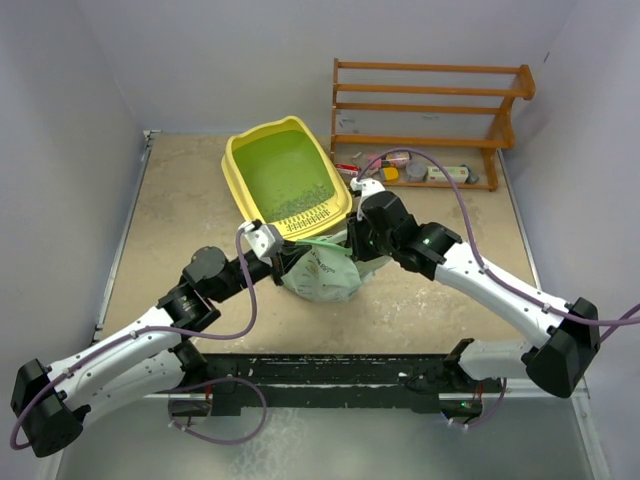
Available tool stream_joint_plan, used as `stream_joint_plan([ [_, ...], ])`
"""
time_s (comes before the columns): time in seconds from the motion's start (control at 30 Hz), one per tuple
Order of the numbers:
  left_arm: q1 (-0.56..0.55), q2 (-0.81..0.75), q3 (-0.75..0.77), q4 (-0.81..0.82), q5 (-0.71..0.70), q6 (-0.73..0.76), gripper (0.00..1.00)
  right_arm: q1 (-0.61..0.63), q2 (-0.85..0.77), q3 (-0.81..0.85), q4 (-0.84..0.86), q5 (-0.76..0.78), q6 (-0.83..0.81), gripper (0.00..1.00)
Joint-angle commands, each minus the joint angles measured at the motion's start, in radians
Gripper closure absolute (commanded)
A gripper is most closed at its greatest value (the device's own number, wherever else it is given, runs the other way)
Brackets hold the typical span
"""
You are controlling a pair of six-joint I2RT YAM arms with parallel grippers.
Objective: Fill the litter box with clean litter
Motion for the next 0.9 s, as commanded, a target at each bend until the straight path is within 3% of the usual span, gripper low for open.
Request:
stream_joint_plan([
  [0.0, -0.001, -0.003, 0.054, 0.041, 0.022, -0.011, 1.00, 0.005, 0.042, -0.094, 0.025, -0.001, 0.040, 1.00],
  [0.27, -0.001, -0.002, 0.055, 0.033, 0.027, -0.014, 1.00, 0.006, -0.049, -0.265, 0.177, -0.106, 0.145, 1.00],
  [0.87, -0.001, 0.001, 0.058, 0.012, 0.032, -0.018, 1.00, 0.005, -0.203, -0.463, 0.503, -0.242, 0.373, 1.00],
])
